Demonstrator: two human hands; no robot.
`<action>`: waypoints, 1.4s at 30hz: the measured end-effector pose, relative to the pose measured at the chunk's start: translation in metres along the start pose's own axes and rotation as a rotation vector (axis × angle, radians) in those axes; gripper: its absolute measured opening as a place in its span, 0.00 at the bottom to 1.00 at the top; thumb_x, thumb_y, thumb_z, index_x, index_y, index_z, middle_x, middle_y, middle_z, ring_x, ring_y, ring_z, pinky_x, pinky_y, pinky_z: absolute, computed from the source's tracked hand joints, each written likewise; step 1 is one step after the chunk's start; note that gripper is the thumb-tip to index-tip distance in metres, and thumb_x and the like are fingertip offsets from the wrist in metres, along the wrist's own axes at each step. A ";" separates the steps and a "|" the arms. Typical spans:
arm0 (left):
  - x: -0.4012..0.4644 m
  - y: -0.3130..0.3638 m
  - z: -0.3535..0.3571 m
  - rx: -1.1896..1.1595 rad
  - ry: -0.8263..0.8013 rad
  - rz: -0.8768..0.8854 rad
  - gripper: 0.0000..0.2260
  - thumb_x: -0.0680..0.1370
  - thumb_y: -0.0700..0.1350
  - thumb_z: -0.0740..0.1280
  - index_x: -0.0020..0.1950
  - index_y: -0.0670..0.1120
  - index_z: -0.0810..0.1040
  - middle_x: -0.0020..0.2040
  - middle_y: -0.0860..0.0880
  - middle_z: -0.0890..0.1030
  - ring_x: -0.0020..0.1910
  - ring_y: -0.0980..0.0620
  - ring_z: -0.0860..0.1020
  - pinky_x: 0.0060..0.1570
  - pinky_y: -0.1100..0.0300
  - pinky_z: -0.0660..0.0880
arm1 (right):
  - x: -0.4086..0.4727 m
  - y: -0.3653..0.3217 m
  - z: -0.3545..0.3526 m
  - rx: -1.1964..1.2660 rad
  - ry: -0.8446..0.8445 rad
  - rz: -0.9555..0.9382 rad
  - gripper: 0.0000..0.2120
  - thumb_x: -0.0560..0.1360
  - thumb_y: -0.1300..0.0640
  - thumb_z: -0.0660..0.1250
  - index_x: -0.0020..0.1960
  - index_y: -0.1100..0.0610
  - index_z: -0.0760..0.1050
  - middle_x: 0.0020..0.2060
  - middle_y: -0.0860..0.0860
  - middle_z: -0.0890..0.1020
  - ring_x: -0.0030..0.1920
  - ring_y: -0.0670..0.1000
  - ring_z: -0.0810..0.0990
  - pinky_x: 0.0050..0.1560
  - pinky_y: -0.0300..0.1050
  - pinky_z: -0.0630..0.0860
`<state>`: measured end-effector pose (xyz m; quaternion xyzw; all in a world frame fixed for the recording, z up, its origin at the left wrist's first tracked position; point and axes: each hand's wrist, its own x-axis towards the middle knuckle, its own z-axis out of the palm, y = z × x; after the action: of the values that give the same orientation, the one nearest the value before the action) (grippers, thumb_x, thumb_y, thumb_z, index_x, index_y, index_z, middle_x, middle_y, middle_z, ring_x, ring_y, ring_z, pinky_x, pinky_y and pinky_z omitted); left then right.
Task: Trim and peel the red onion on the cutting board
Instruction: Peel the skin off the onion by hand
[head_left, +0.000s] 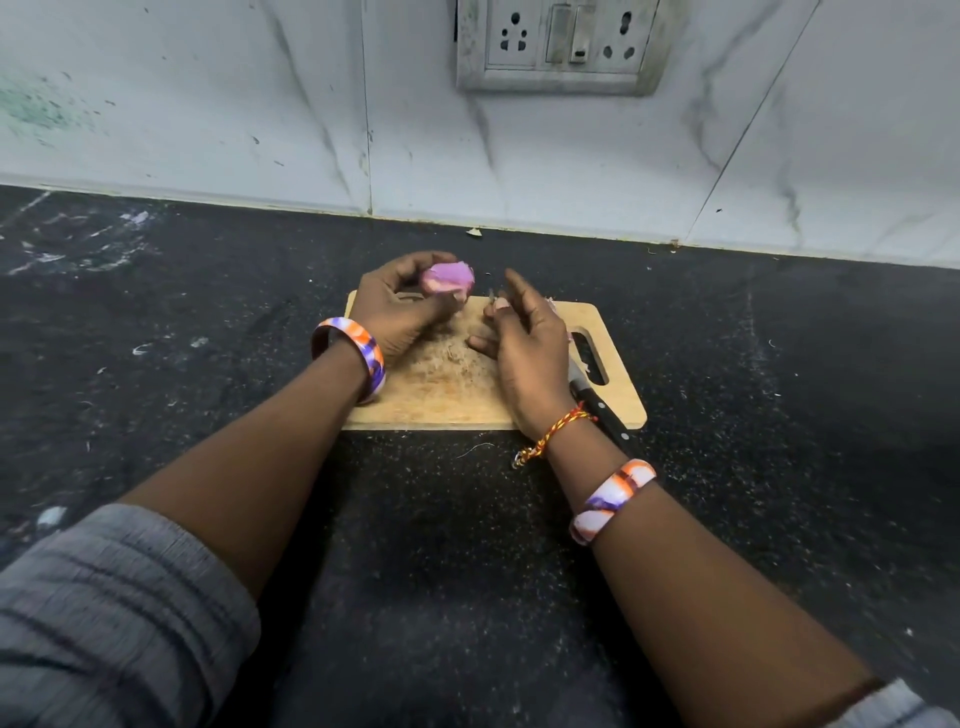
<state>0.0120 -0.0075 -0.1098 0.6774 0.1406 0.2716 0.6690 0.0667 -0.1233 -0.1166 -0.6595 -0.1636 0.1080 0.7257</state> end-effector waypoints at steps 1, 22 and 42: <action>0.000 -0.001 -0.001 0.054 -0.017 0.024 0.15 0.69 0.34 0.71 0.47 0.54 0.79 0.45 0.54 0.81 0.42 0.57 0.79 0.42 0.64 0.79 | 0.001 -0.001 0.000 0.021 -0.028 -0.004 0.21 0.78 0.64 0.58 0.70 0.56 0.64 0.56 0.53 0.73 0.43 0.47 0.78 0.44 0.40 0.79; 0.003 -0.002 0.006 0.063 -0.019 0.010 0.14 0.71 0.34 0.69 0.55 0.42 0.79 0.42 0.49 0.81 0.40 0.53 0.79 0.43 0.61 0.79 | 0.003 -0.004 -0.001 -0.067 -0.101 -0.025 0.16 0.73 0.69 0.64 0.60 0.65 0.71 0.54 0.64 0.78 0.38 0.51 0.79 0.34 0.35 0.79; 0.001 -0.004 0.009 0.206 -0.022 -0.042 0.18 0.73 0.35 0.65 0.62 0.38 0.75 0.53 0.42 0.81 0.34 0.57 0.81 0.44 0.65 0.80 | 0.003 0.000 -0.003 -0.137 -0.060 -0.056 0.19 0.71 0.69 0.66 0.62 0.65 0.74 0.58 0.61 0.79 0.57 0.53 0.77 0.65 0.56 0.72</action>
<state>0.0180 -0.0141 -0.1132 0.7425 0.1743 0.2343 0.6028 0.0703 -0.1247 -0.1162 -0.6991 -0.2106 0.0958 0.6765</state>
